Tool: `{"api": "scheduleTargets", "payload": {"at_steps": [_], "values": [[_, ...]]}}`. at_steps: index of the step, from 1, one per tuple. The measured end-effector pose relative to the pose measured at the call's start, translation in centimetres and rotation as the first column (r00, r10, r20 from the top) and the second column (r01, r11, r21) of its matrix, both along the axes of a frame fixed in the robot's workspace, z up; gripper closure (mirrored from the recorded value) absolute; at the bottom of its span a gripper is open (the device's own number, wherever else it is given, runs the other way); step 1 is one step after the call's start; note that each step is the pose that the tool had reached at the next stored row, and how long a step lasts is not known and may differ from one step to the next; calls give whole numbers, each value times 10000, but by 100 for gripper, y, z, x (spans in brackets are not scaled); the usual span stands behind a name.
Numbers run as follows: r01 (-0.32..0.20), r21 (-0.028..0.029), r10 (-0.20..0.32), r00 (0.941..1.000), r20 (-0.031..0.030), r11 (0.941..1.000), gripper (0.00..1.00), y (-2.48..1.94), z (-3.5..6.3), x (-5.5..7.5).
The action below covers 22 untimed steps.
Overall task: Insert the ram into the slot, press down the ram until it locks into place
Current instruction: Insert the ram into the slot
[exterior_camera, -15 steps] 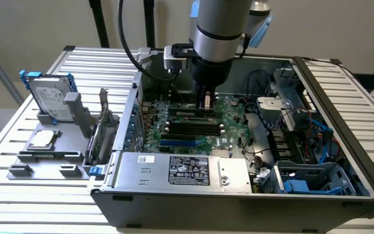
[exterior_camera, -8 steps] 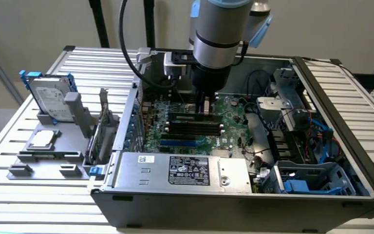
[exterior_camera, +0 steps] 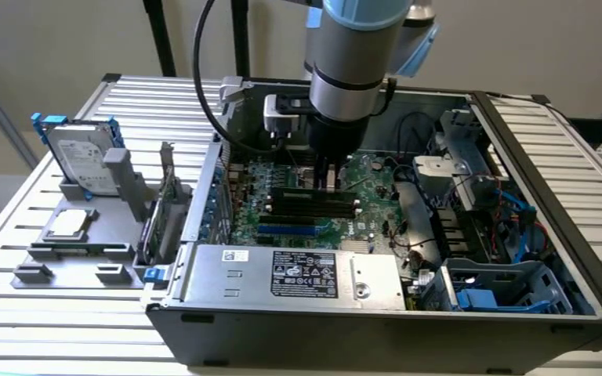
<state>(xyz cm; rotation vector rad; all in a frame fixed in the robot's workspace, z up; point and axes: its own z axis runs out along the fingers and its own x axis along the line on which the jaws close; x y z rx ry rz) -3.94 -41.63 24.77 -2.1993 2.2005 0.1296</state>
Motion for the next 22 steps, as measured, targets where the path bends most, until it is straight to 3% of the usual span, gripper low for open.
{"api": "scheduleTargets", "payload": {"at_steps": [5, 10, 22], "values": [[0, -14, 0, 10000, -4, 10000, 86, 7, -86, 0], [0, -69, 0, 10000, -36, 10000, 86, 54, -104, 3], [-62, -373, 60, 10000, -52, 9993, 86, 68, -140, 51]]}}
